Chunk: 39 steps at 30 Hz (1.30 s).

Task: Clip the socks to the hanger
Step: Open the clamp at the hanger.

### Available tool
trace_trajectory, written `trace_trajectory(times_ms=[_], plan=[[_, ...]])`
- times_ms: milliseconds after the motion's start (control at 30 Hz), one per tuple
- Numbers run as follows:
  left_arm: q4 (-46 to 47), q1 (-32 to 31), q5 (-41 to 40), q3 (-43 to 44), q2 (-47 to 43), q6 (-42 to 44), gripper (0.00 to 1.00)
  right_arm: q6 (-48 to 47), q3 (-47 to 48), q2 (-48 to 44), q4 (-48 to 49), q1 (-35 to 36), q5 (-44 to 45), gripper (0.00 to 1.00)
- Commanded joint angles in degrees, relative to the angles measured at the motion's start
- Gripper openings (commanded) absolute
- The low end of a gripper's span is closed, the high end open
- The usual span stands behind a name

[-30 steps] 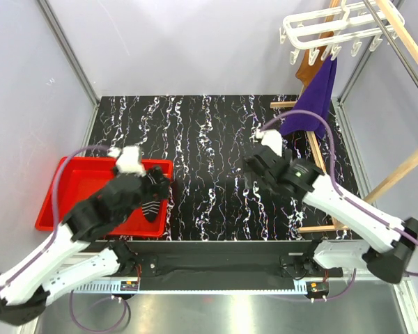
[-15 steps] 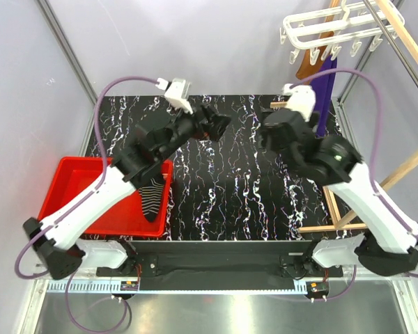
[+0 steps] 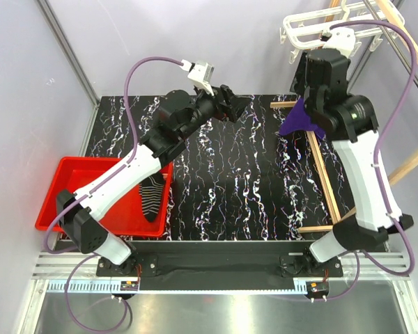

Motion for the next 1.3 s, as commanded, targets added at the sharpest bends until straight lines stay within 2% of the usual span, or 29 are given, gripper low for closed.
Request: trace_trajectory(times_ms=[0,67,167,233,267,333,433,567,700,1067,1267], plan=[[6.3,0.4,2.0,3.3,-1.0,1.6,0.78,-5.8,0.6,1.6,9.4,-4.7,-7.1,0.61],[6.5,0.4,2.4,1.9,-1.7,1.2,0.77,-5.8,0.0,2.6,12.2,-6.4,-9.2,0.53],[6.4,0.4,3.1,-0.6,-3.3,0.4,0.76,-5.5,-1.6,3.1,16.1,-10.0,-16.5,0.52],[5.7,0.4,3.4,-2.1,-5.2,-0.3,0.75,-5.4,-3.5,3.3,18.0,-12.7,-21.3,0.55],[5.6,0.5,3.9,-4.0,-5.9,-0.3,0.75,-5.4,-3.8,3.6,19.2,-13.6,-22.7,0.62],[5.4,0.4,3.9,-6.1,-8.6,-1.1,0.75,-5.7,-4.7,3.8,20.5,-15.3,-26.5,0.66],[5.8,0.9,4.8,-10.4,-11.2,-3.5,0.75,-6.4,-5.8,4.0,22.4,-16.3,-31.2,0.68],[4.9,0.9,5.4,-12.1,-14.0,-4.1,0.75,-8.1,-10.8,3.1,29.9,-16.7,-36.0,0.68],[4.2,0.9,5.4,-13.3,-14.8,-3.6,0.74,-8.2,-10.2,5.2,30.2,-16.7,-38.4,0.66],[4.2,0.9,7.7,-13.3,-13.7,-4.5,0.73,-13.3,-11.4,7.7,32.9,-17.1,-38.4,0.65],[4.6,0.9,7.8,-13.3,-12.7,-5.9,0.73,-15.3,-15.6,6.9,37.6,-18.2,-40.8,0.65]])
